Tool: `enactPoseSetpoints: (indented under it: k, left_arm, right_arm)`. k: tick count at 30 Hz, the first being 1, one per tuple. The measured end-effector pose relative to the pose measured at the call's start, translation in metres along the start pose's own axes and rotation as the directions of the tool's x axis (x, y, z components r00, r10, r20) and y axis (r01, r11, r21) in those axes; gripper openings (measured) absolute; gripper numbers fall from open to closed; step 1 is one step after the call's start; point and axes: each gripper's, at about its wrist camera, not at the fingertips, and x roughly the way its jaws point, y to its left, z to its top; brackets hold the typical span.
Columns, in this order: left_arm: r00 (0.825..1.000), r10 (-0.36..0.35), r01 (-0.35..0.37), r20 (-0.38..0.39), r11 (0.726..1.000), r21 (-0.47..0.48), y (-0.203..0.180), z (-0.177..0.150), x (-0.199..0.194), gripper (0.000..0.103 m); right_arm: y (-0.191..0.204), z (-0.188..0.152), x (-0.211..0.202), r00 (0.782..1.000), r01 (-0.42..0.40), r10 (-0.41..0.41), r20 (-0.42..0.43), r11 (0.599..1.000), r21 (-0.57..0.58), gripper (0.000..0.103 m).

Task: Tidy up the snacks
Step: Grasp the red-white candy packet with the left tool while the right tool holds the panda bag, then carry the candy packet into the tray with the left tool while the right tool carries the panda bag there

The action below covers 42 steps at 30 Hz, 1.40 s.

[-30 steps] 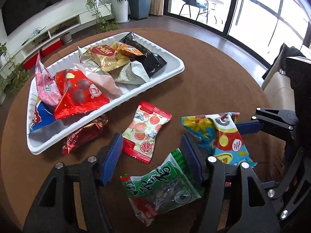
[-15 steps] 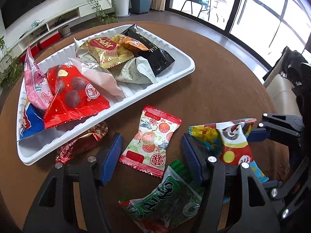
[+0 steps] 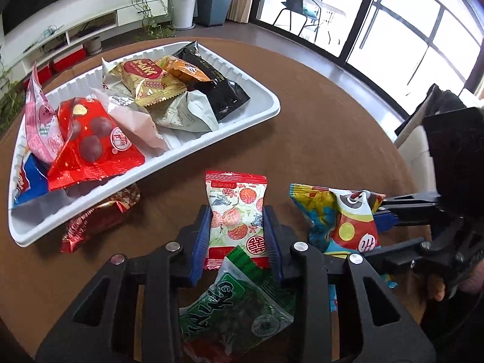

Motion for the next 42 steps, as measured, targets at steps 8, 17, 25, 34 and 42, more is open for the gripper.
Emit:
enactPoseSetpoints:
  k: [8,17,25,34,42]
  left_arm:
    - [0.999,-0.015,0.015,0.031,1.000,-0.013,-0.010,-0.008,-0.015,0.031]
    - [0.997,-0.029,0.031,0.071,0.999,-0.033,-0.013,-0.015,-0.042,0.031]
    - [0.995,-0.008,0.012,0.096,0.999,-0.040,-0.019,-0.024,-0.066,0.031]
    - [0.993,0.009,-0.002,0.114,0.998,-0.067,-0.015,-0.033,-0.081,0.031]
    - [0.989,-0.004,0.022,0.145,0.992,-0.124,-0.004,-0.040,-0.101,0.031]
  right_arm:
    - [-0.016,0.001,-0.010,0.997,-0.079,0.077,0.025,0.993,0.089,0.045]
    - [-0.021,-0.002,-0.015,0.994,-0.104,0.100,0.039,0.988,0.117,0.045]
    - [0.005,0.002,0.000,0.999,0.034,-0.034,0.005,0.999,0.017,0.069]
    - [0.035,0.003,0.027,0.983,0.176,-0.181,-0.017,0.969,-0.172,0.056]
    - [-0.006,0.008,0.016,0.997,-0.082,0.083,-0.006,0.994,0.077,0.052]
